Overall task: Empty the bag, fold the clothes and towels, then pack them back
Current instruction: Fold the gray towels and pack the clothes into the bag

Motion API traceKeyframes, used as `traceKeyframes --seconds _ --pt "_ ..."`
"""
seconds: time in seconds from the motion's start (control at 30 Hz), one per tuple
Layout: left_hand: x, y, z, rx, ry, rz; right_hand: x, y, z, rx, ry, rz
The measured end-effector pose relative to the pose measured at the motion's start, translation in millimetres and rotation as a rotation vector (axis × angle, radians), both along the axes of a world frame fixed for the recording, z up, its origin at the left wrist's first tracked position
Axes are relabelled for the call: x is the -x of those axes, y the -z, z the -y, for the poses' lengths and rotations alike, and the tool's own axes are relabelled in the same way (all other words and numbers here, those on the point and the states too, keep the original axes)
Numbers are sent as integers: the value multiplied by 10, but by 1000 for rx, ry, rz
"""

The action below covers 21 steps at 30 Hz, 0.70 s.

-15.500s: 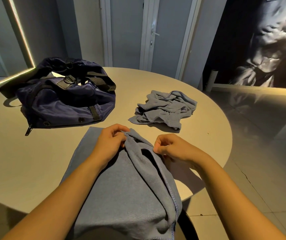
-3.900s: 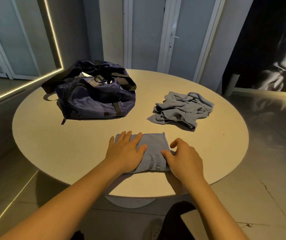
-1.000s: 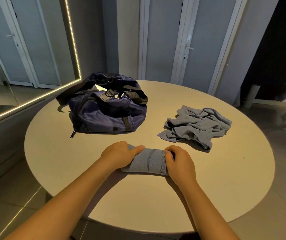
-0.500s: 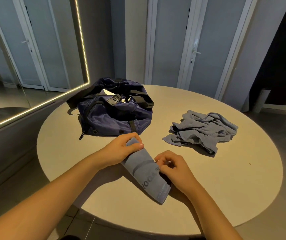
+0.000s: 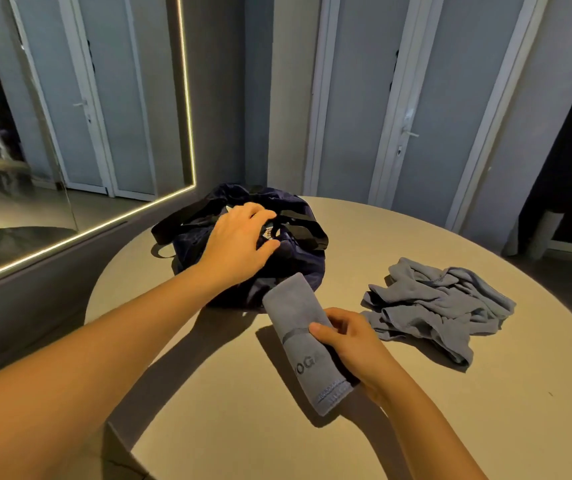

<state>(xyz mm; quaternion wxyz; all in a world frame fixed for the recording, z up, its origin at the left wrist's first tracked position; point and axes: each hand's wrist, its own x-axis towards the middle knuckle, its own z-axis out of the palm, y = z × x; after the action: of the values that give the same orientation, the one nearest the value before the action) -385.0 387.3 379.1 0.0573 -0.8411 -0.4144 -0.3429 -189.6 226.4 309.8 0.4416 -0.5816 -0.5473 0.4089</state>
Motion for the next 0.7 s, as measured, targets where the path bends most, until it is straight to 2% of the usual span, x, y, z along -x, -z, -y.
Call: traceKeyframes --seconds 0.1,0.17,0.37,0.57,0.7 --pt "57 25 -383 118 -81 -324 -42 30 -94 2 64 -21" --pt "69 180 -439 187 -80 -404 -99 35 -113 -4 111 -34" --pt "194 617 -204 118 -89 -349 -193 -71 -256 -58 253 -110" --pt "390 801 320 223 52 -266 -63 -441 -367 -141 282 -114" --pt "542 783 654 255 114 -224 58 -716 -485 -214 293 -31"
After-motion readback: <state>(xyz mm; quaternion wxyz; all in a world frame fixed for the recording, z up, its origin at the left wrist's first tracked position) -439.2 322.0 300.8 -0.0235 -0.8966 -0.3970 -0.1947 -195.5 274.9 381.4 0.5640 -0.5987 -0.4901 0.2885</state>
